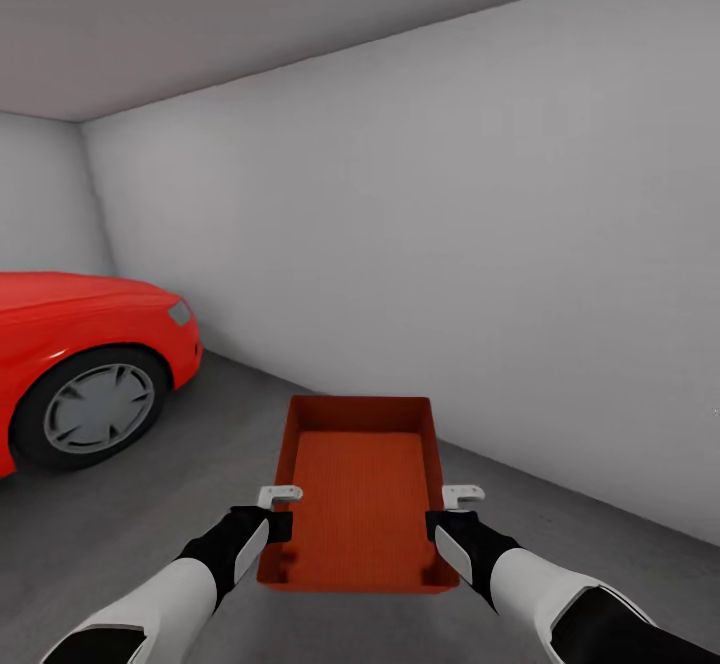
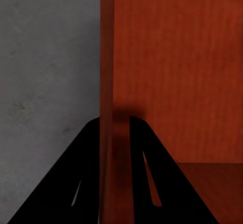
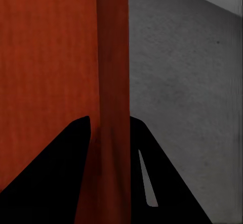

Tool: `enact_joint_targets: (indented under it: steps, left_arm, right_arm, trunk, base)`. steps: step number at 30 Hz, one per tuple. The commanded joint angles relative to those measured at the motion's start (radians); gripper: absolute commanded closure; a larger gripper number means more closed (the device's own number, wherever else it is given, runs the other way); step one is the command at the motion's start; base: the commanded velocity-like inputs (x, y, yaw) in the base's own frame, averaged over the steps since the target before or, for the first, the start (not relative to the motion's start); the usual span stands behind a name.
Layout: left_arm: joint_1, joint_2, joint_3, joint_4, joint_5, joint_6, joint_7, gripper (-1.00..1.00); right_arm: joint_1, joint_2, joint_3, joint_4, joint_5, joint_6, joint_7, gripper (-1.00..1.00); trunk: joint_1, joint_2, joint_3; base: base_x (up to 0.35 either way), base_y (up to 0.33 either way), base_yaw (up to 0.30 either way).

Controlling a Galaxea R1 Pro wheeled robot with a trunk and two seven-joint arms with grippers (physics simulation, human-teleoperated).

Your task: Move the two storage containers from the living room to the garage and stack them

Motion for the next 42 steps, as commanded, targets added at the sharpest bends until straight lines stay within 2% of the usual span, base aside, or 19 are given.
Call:
enact_joint_targets:
  steps: [1,7,42]
  left_arm:
    - [0.0,-0.009,0.006,-0.001,-0.019,0.008,0.011,1.0]
    - [0.0,-0.008,0.006,-0.001,-0.019,0.008,0.011,1.0]
    - [0.0,-0.009,0.006,-0.001,-0.019,0.008,0.011,1.0]
  right_arm:
    - [-0.001,0.001,0.02,-0.002,0.017,0.008,-0.009,1.0]
    - [-0.001,0.001,0.02,-0.002,0.017,0.008,-0.009,1.0]
    - [-0.001,0.001,0.02,-0.002,0.017,0.008,-0.009,1.0]
  trunk:
    - [0.0,-0.002,-0.002]
    - [0.0,-0.002,-0.002]
    - [0.0,-0.002,-0.002]
  base:
    - [0.001,0.0,-0.254]
    - [0.045,0.0,-0.254]
    - [0.302,0.0,-0.254]
